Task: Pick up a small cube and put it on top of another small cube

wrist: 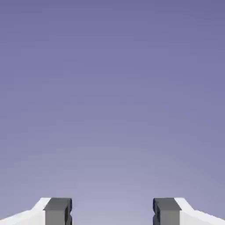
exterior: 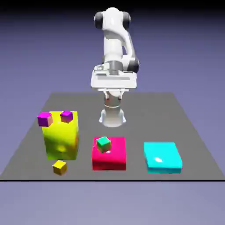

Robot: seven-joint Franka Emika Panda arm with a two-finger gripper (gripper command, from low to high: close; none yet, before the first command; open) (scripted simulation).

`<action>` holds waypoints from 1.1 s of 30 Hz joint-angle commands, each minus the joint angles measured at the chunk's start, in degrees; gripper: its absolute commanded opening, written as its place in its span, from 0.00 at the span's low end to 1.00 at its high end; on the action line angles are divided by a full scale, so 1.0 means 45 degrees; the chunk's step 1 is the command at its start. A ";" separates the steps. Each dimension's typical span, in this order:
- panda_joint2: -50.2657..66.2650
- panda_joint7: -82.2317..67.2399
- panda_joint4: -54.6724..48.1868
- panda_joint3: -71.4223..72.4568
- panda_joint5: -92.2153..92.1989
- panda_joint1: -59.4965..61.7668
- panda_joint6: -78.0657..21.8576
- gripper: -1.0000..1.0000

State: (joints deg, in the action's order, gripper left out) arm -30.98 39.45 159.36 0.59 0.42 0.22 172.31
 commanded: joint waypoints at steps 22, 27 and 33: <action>0.6809 -1.2183 -0.6637 0.2383 0.1704 0.3675 -0.6891 0.50; 0.8356 -1.4951 -0.8145 0.2924 0.2091 0.4510 -0.8457 0.50; 1.0213 -1.8274 -0.9955 0.3574 0.2556 0.5513 -1.0336 0.50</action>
State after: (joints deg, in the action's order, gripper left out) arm 14.98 -42.78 114.57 16.67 11.92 25.02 125.80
